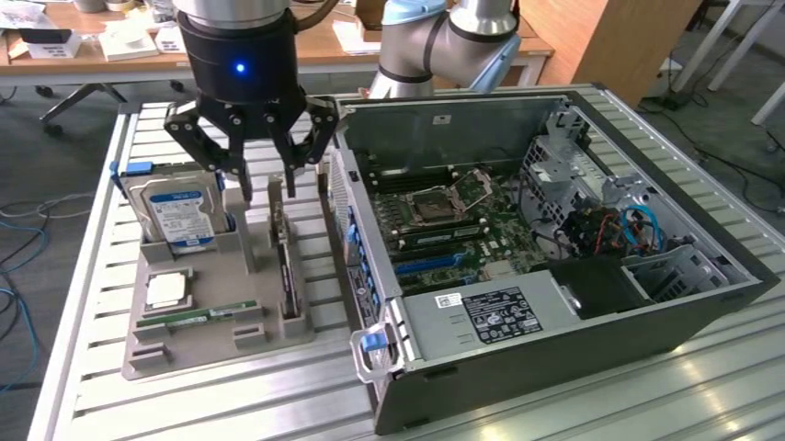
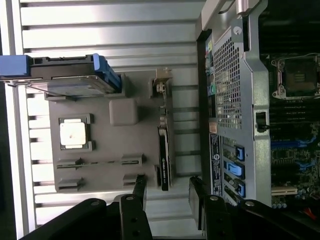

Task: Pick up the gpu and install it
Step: 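Pick up the gpu and move the gpu toward the slot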

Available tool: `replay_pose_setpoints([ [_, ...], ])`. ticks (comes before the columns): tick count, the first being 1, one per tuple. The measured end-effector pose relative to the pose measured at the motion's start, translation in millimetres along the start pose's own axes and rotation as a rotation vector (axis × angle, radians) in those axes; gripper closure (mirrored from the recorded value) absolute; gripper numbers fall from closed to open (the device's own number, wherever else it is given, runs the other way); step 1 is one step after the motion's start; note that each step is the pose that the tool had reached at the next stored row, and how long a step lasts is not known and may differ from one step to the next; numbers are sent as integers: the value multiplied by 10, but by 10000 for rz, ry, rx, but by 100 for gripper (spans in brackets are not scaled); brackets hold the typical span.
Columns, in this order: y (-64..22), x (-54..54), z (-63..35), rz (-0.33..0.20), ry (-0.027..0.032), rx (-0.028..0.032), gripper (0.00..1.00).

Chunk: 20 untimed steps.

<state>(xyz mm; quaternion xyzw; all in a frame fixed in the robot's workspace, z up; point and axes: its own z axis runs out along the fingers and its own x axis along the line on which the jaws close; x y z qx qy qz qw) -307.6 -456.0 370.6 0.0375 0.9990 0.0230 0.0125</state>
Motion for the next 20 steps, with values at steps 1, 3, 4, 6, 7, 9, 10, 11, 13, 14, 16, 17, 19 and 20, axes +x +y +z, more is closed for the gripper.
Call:
replay_pose_setpoints([
  [1, -1, 0, 17, 0, 0, -3, 53],
  [3, -3, 1, 56, 0, 0, -11, 53],
  [4, -3, 1, 73, 0, 1, -14, 53],
  [6, -5, 2, 109, 0, 1, -20, 53],
  [7, -6, 3, 127, 1, 2, -22, 53],
  [9, -8, 4, 163, 0, 2, -27, 53],
  [10, -9, 4, 182, 0, 3, -28, 53],
  [11, -9, 4, 200, 1, 3, -31, 53],
  [13, -11, 5, 230, 1, 2, -35, 53],
  [14, -11, 5, 245, 1, 2, -36, 53],
  [16, -13, 6, 272, 1, 2, -38, 53],
  [17, -13, 6, 284, 1, 3, -41, 53],
  [19, -14, 7, 304, 1, 4, -48, 53],
  [20, -15, 7, 312, 1, 4, -50, 53],
])
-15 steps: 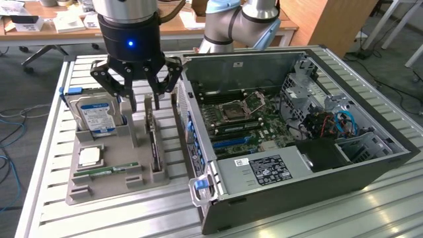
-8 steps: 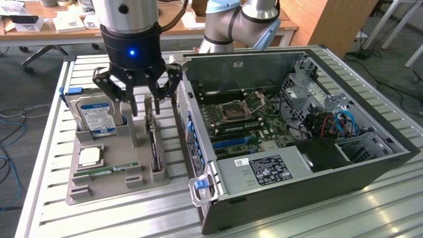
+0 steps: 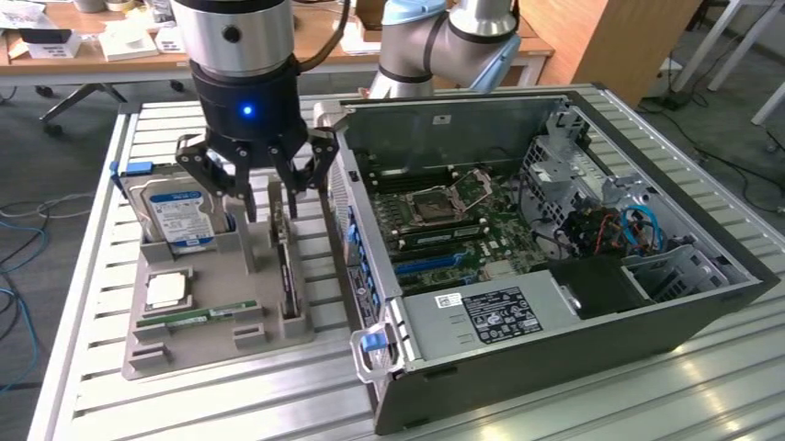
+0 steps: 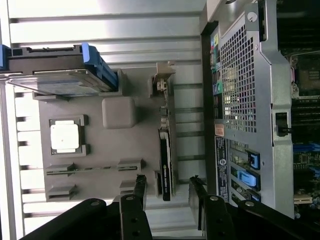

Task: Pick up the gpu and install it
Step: 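Pick up the gpu and move the gpu toward the slot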

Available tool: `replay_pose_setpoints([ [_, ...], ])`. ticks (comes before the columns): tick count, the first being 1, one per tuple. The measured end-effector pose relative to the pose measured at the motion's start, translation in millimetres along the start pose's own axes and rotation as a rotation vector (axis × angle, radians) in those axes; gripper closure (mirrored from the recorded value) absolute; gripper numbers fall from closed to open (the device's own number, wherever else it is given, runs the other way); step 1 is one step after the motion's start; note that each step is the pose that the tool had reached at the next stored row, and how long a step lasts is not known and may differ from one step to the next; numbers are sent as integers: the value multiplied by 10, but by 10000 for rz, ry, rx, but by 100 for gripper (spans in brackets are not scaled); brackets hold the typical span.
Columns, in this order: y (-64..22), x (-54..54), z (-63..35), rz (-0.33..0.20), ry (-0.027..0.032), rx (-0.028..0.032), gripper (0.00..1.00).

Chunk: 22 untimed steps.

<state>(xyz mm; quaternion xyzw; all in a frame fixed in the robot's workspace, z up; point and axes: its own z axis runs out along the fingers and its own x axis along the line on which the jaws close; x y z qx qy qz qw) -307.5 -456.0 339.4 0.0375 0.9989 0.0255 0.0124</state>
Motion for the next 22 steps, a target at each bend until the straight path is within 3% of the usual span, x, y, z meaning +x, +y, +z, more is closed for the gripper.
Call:
replay_pose_setpoints([
  [16, 0, 0, 6, 0, 0, -2, 53],
  [22, -3, 2, 63, 1, 0, -5, 53],
])
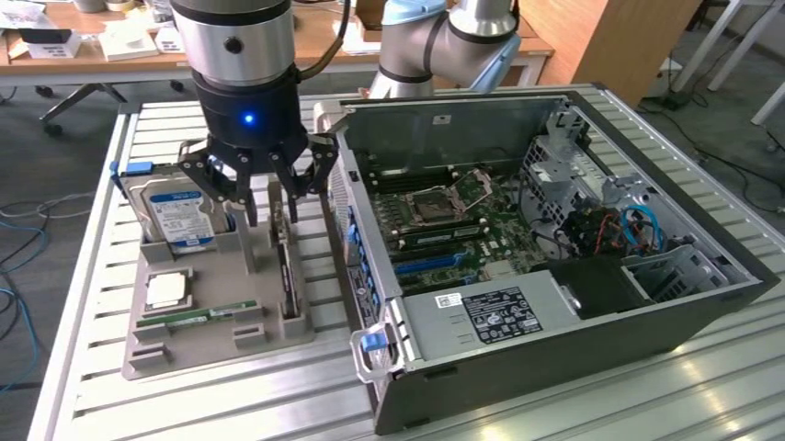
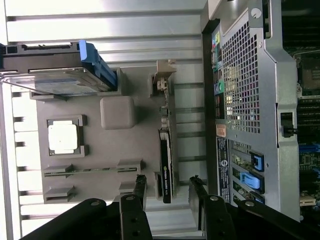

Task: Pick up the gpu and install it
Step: 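Pick up the gpu and move the gpu toward the slot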

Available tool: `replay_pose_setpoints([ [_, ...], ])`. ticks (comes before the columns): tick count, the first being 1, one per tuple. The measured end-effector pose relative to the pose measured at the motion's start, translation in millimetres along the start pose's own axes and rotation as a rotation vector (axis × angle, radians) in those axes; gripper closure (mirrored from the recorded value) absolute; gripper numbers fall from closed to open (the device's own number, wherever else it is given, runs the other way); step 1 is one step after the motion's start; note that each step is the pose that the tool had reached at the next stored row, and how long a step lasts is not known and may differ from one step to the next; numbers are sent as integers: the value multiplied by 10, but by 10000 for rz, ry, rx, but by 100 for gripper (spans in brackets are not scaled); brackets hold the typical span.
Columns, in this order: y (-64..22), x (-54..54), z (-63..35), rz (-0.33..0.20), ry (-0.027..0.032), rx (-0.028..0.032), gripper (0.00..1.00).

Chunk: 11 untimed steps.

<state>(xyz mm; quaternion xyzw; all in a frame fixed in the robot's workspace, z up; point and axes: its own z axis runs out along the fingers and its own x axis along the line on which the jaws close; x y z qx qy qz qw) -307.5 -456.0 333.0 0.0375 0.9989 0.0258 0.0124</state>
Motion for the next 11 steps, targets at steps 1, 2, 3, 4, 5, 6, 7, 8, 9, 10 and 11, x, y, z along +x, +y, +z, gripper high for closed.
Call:
replay_pose_setpoints([
  [1, 0, 0, 0, 0, 0, 0, 53],
  [2, 0, 0, 0, 0, 0, 0, 53],
  [3, 0, 0, 0, 0, 0, 0, 53],
  [4, 0, 0, 0, 0, 1, 0, 53],
  [5, 0, 0, 1, 0, 0, 0, 53],
  [6, 0, 0, 1, 0, 0, -1, 53],
  [7, 0, 0, 1, 0, 0, -1, 53],
  [8, 0, 0, 1, 0, 0, -1, 53],
  [9, 0, 0, 1, 0, 0, -1, 53],
  [10, 0, 0, 3, 0, -1, -2, 53],
  [11, 0, 0, 11, 0, -3, -6, 53],
])
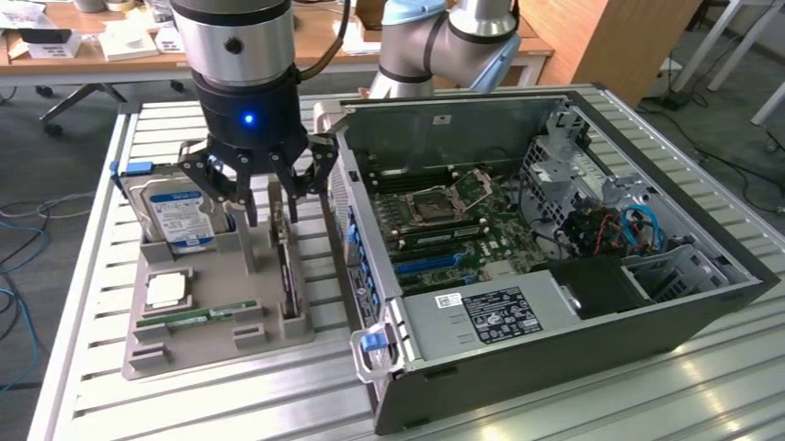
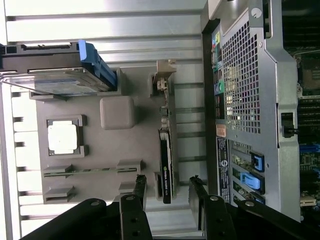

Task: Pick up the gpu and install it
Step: 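Pick up the gpu and move the gpu toward the slot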

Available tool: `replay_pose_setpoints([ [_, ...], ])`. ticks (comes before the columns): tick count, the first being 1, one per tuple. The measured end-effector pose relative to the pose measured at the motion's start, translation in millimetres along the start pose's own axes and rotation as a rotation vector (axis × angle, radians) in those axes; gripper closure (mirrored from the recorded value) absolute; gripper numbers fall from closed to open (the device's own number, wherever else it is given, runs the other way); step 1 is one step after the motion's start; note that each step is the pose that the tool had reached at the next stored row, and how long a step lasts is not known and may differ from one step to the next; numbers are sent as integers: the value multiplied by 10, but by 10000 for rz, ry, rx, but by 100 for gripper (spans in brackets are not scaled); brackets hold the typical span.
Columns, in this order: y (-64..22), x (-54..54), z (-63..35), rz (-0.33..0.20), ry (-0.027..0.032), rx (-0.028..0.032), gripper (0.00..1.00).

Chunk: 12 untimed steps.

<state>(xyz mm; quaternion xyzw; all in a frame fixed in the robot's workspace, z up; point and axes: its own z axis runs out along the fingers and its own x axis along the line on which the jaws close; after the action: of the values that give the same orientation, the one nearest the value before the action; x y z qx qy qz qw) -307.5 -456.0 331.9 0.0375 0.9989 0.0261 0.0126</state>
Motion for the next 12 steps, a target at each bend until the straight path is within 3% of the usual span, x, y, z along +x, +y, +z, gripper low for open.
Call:
replay_pose_setpoints([
  [6, -4, 2, 68, 0, 3, 1, 53],
  [12, -4, 2, 75, 1, 4, -7, 53],
])
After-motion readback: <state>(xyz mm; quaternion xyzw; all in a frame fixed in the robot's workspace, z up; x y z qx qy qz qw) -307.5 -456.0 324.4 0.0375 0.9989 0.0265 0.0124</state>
